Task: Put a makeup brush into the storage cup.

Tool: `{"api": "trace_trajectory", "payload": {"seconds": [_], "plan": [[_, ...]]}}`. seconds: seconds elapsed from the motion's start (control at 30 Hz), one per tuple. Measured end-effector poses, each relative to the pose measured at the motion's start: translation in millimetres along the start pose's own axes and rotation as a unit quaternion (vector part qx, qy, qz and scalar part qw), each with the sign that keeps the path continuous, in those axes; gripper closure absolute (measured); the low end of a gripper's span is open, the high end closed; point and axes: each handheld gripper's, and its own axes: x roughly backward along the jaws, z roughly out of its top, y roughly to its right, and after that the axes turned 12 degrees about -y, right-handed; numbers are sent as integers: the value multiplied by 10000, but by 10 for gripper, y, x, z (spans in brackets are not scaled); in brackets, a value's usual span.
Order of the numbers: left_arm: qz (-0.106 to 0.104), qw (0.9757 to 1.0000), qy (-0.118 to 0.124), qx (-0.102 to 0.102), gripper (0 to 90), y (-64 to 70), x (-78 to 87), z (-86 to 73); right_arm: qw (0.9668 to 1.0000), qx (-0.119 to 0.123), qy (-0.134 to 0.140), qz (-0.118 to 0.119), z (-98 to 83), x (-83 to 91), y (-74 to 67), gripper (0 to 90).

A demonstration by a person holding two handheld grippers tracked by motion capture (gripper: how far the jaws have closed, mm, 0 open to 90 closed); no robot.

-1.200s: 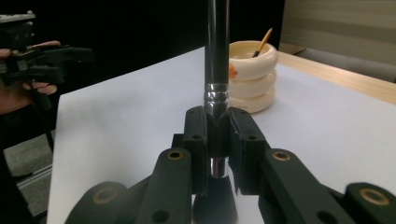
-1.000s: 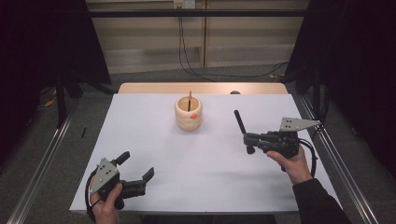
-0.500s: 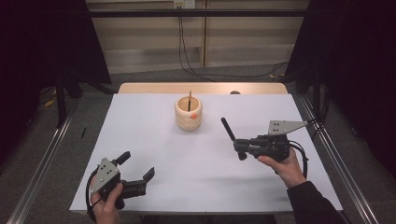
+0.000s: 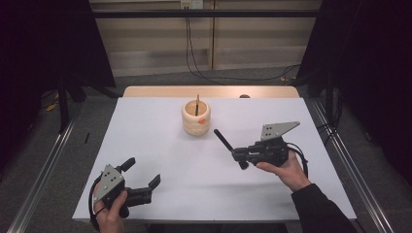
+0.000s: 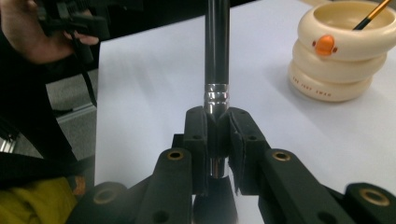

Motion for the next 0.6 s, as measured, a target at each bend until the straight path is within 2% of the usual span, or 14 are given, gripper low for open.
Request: {"api": "trace_trajectory", "payload": {"seconds": [0.2, 0.37, 0.5, 0.6], "plan": [[13, 10000, -17, -41, 7, 4, -7, 2, 9994, 93, -344, 0, 66, -38, -11, 786], [15, 10000, -11, -29, 7, 4, -6, 1, 9973, 250, -687, -17, 189, -28, -34, 785], [-23, 10000, -13, -16, 6, 0, -10, -2, 9952, 291, -918, 187, 250, -65, -30, 785], [-21, 10000, -18, -37, 7, -1, -12, -1, 9931, 321, -1106, 221, 267, -106, -38, 785]]}}
